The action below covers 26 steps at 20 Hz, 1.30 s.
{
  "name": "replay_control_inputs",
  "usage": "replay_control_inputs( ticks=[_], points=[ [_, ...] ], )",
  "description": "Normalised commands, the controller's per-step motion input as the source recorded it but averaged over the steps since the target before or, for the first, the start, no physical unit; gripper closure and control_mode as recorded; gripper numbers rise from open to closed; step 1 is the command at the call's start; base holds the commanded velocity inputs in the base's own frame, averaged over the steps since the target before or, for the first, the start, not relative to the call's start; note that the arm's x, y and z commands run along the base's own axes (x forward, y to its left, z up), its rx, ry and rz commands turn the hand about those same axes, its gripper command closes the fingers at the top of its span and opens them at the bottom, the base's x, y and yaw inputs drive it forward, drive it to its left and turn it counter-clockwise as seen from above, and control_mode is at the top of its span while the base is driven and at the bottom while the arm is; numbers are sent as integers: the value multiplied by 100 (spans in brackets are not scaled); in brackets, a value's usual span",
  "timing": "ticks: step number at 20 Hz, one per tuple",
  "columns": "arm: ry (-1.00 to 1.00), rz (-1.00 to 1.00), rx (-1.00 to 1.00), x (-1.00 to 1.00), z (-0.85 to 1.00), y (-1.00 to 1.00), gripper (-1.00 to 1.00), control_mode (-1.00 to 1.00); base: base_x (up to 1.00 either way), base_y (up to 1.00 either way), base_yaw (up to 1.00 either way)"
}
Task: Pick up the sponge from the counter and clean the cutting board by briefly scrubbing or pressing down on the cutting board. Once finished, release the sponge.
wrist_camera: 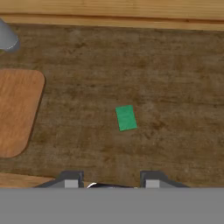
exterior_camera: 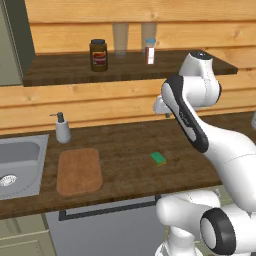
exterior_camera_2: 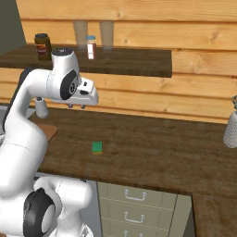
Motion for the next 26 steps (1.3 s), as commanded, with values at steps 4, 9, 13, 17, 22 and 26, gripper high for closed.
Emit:
replay_control_inputs(
  ticks=[4,9,13,17,22,26],
  points=[
    [0,0,0,-42,-8,-1,-100,-100,0,0,0],
    [0,0,0,-93,-16,-5,-100,-100,0,0,0],
    [0,0,0,-44,-35,-8,-100,-100,0,0,0],
    [0,0,0,-2,-37,-16,-100,-100,0,0,0],
    [0,0,0,5,-32,-14,-100,-100,0,0,0],
    [0,0,0,23,-32,0,-100,-100,0,0,0]
  ],
)
